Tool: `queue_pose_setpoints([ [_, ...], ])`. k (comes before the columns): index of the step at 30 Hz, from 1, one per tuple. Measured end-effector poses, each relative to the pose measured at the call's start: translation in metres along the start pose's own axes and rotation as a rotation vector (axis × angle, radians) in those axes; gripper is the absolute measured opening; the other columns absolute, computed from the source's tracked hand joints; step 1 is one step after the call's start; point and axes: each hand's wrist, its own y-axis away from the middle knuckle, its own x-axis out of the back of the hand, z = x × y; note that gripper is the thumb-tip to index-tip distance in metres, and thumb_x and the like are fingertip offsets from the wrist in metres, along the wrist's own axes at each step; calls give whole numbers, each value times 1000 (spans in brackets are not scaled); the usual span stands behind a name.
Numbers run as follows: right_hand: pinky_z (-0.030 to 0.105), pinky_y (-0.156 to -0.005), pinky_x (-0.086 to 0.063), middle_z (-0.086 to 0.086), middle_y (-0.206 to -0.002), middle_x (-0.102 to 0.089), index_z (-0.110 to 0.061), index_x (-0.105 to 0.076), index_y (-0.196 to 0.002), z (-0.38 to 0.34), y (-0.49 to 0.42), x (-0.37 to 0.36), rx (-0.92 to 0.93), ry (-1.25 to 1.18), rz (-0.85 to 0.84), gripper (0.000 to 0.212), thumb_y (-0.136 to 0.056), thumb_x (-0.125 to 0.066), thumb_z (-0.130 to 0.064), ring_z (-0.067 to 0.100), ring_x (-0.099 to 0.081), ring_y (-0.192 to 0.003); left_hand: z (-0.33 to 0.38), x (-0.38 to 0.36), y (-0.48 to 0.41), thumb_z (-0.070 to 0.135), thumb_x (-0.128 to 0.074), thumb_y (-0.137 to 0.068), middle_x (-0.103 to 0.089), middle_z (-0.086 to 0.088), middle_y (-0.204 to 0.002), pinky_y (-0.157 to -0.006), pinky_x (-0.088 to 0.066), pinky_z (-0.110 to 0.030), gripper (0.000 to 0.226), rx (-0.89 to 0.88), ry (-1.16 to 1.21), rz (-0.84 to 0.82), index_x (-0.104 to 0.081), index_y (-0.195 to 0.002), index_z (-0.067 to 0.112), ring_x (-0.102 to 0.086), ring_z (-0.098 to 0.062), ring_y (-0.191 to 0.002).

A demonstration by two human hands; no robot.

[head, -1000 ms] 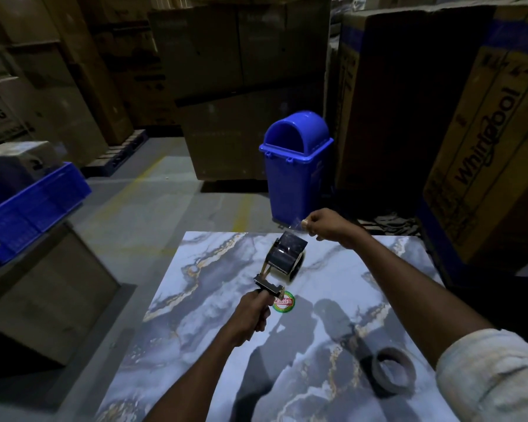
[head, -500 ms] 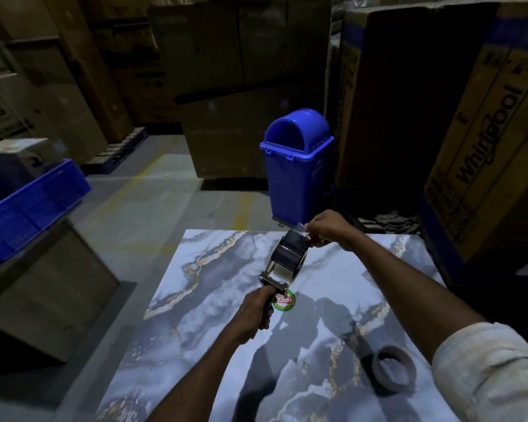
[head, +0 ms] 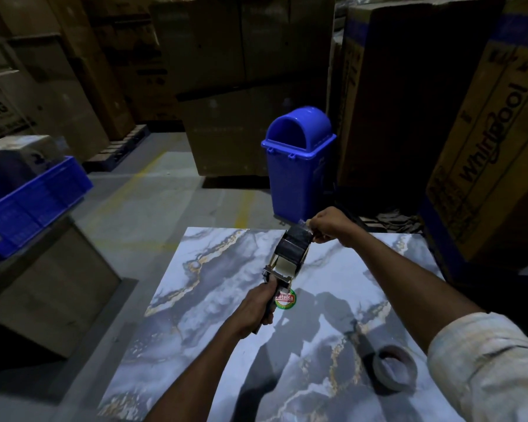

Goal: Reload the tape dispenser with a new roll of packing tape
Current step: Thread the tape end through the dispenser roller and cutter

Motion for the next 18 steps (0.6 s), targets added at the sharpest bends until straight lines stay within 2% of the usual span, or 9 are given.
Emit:
queue_pose_setpoints([
  [4,27,-54,-55,14,-65,-64,2,-69,-80,-1,-2,0,8,10,-5,14,-91,-66,-7,19,-65,-53,2,0,-4,98,-47,-67,-43,-2,-61,-48,-33,-29,91,28,-31,94,-48,-86,9,-35,-16,-47],
  [8,28,-55,-56,15,-66,-63,5,-69,-83,-1,-3,-2,25,11,-28,13,-90,-64,-6,20,-63,-54,4,-3,-7,102,-52,-57,-45,-13,-69,-46,-32,-30,93,105,-37,223,-58,-78,11,-36,-19,-51],
  [10,27,-54,-57,19,-69,-64,9,-71,-87,-3,-4,-3,35,4,-29,18,-91,-65,-7,21,-64,-56,5,-5,-10,103,-55,-50,-47,-12,-66,-45,-31,-29,95,149,-28,291,-57,-73,11,-38,-20,-49],
  [14,24,-54,-55,21,-76,-68,14,-71,-93,-9,-4,-5,50,22,-55,24,-92,-66,-10,21,-68,-61,5,-5,-12,104,-57,-46,-51,-10,-58,-50,-38,-30,97,224,-50,314,-55,-68,10,-45,-24,-47],
  [18,26,-56,-55,23,-77,-70,13,-72,-91,-12,-5,-7,59,31,-69,24,-91,-66,-10,23,-70,-63,6,-4,-11,105,-57,-45,-49,-12,-60,-53,-39,-33,97,241,-44,293,-52,-67,10,-45,-25,-50],
])
